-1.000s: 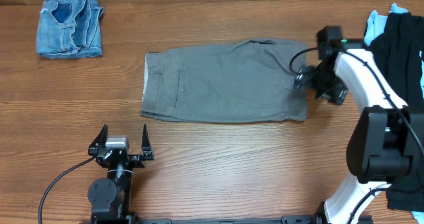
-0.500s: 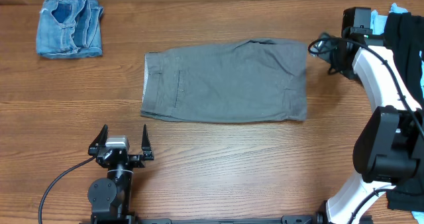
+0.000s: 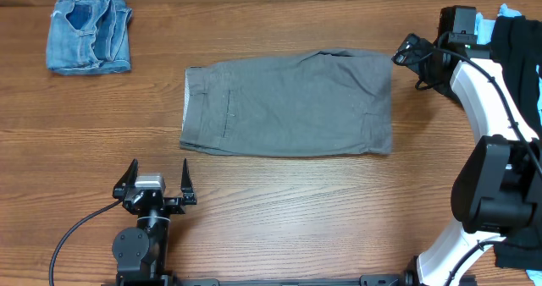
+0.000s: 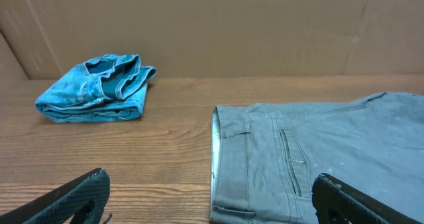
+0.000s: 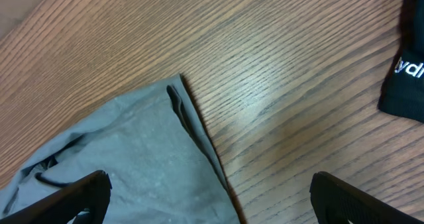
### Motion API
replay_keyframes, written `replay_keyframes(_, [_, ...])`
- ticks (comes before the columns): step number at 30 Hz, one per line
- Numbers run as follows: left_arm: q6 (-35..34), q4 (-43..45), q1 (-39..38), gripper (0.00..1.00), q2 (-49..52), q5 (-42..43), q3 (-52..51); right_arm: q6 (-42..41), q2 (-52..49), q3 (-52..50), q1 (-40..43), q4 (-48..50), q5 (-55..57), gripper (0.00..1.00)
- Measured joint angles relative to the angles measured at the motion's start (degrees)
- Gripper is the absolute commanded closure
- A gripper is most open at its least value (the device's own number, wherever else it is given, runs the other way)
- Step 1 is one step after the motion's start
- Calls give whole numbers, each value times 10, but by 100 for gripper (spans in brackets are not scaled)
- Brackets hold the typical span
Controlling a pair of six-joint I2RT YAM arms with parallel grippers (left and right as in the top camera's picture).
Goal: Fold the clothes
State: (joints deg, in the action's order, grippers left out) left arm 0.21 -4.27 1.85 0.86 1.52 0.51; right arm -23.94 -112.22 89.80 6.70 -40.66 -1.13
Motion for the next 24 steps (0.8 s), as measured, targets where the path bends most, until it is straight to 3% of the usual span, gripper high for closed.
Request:
replay_keyframes(6, [0,29,0,0,0,-1,0,0,0,0,0,0,-1,0])
replay_keyframes(14, [0,231,0,0,-1,23,0,0,0,0,0,1,-1,0])
replay_keyframes(20, [1,234,0,0,13,28,16,0,0,0,0,1,-2,0])
replay_keyframes(24, [12,214,0,0,85,42,78,0,0,0,0,0,-2,0])
